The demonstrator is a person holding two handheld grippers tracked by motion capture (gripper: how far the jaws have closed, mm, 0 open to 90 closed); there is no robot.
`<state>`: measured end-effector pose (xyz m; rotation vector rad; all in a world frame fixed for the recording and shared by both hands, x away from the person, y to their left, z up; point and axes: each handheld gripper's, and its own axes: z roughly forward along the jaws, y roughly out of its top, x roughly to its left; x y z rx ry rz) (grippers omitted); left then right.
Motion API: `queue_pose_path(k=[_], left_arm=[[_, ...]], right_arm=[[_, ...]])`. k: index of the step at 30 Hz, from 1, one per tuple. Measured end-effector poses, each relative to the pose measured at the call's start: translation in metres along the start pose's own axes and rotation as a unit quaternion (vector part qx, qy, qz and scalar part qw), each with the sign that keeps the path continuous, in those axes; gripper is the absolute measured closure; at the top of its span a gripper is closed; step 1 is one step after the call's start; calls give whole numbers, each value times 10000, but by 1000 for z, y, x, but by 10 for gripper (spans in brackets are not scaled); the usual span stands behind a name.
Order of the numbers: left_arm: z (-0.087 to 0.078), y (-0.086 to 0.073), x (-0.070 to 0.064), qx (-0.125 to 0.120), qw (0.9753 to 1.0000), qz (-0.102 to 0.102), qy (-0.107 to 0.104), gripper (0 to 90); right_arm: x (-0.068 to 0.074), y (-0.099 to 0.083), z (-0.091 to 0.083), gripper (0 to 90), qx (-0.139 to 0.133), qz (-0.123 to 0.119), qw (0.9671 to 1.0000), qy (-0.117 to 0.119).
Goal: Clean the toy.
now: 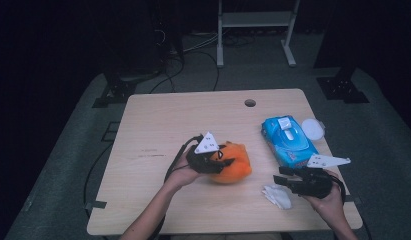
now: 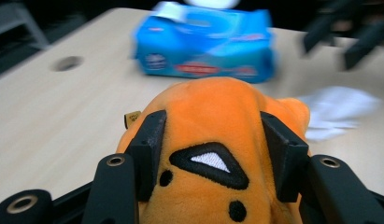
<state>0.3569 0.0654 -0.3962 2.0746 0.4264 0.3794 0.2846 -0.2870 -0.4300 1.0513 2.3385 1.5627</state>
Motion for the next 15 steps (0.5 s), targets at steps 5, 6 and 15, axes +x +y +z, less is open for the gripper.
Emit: queue_pose_path(k=[5, 6, 15], left_arm=[[9, -28, 14, 152, 9992, -364, 1, 438], [7, -31, 14, 59, 9988, -488, -55, 416], [-25, -28, 7, 62, 9987, -498, -72, 185]], right_arm=[[1, 0, 3, 501, 72, -40, 10000, -27], [1, 0, 3, 499, 83, -54, 9999, -35], [2, 1, 5, 471, 111, -76, 9998, -117]])
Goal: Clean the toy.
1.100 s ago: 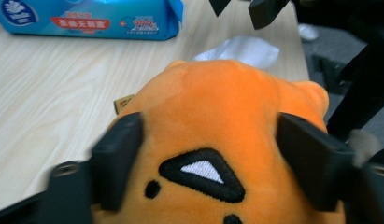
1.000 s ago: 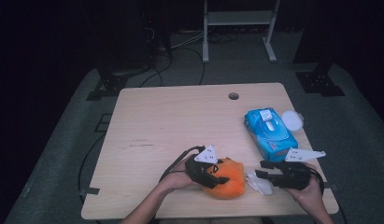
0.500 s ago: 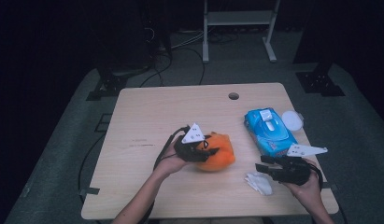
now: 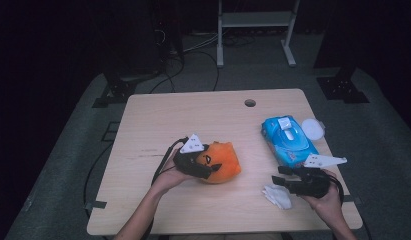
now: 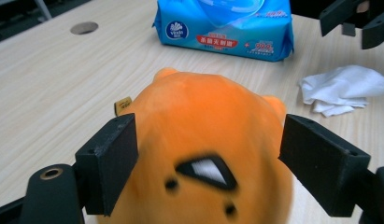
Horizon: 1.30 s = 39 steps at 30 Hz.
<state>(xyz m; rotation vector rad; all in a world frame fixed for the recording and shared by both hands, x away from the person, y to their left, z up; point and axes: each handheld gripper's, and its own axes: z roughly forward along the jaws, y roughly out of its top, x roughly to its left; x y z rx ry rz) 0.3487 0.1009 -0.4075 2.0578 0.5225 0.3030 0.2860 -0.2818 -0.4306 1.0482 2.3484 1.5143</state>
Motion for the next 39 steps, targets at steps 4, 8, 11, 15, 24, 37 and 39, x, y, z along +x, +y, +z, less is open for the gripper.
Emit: queue_pose_path(k=[4, 8, 11, 15, 24, 37, 39], left_arm=[[-16, -10, 4, -126, 9995, -207, 190, 150], [-31, -23, 10, -172, 9982, -441, 367, 132], [-40, -31, 11, -135, 9977, -502, 441, 128], [-48, -42, 10, -43, 9974, -549, 468, 127], [-56, -66, 9, 124, 9956, -742, 566, 125], [-70, -84, 6, 261, 9937, -867, 660, 125], [-71, -86, 7, 234, 9932, -928, 661, 124]], right_arm=[[1, 0, -1, 462, -1, 9, 10000, -33], [-2, -1, -2, 452, -8, 29, 10000, -71], [-5, -2, -2, 447, -8, 63, 9999, -92], [-5, -3, -4, 438, -7, 83, 9999, -120], [-6, -4, -5, 427, -8, 89, 9999, -142], [-7, -6, -6, 415, 17, 85, 9998, -159], [-7, -6, -6, 413, 13, 87, 9998, -167]])
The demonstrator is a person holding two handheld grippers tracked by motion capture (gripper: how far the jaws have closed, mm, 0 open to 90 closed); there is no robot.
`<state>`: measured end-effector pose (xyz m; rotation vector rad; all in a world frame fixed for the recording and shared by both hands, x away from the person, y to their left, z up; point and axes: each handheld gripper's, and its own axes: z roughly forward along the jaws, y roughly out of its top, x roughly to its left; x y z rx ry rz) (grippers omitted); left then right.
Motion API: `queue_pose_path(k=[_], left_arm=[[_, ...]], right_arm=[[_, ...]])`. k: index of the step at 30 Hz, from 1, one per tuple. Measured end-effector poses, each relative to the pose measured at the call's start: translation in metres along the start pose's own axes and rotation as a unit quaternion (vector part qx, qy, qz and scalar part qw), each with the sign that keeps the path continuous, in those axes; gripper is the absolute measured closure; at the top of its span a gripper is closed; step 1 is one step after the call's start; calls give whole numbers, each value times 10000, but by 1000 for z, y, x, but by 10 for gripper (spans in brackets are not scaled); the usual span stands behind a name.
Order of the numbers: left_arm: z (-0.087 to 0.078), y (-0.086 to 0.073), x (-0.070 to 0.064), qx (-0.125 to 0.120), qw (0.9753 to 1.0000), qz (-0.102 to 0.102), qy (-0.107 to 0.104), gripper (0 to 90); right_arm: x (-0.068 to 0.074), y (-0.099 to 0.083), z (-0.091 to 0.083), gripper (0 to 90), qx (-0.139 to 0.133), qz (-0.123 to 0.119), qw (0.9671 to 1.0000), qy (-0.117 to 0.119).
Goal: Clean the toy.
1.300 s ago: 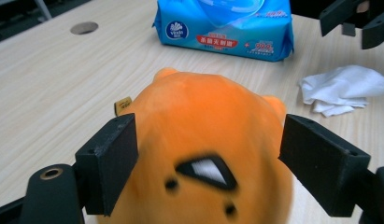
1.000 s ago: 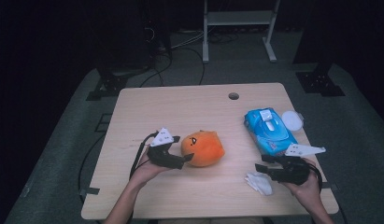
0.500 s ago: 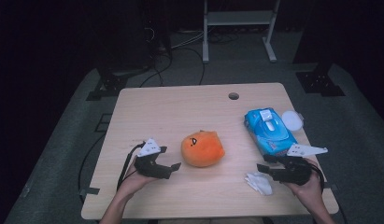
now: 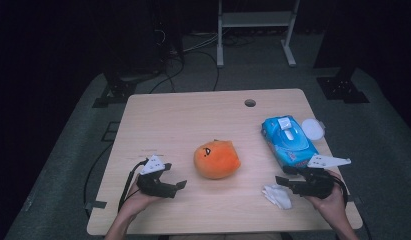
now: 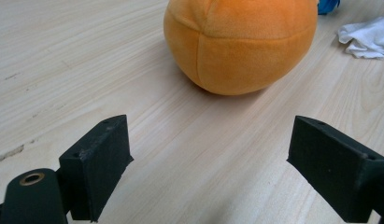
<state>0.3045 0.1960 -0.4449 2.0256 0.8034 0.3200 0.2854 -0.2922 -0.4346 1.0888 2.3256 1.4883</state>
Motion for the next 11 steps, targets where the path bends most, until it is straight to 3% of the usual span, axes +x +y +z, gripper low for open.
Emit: queue_pose_path(k=[11], left_arm=[[-2, -11, 2, -12, 9999, -29, 96, 115]], right_arm=[[0, -3, 0, 406, 15, 13, 10000, -8]])
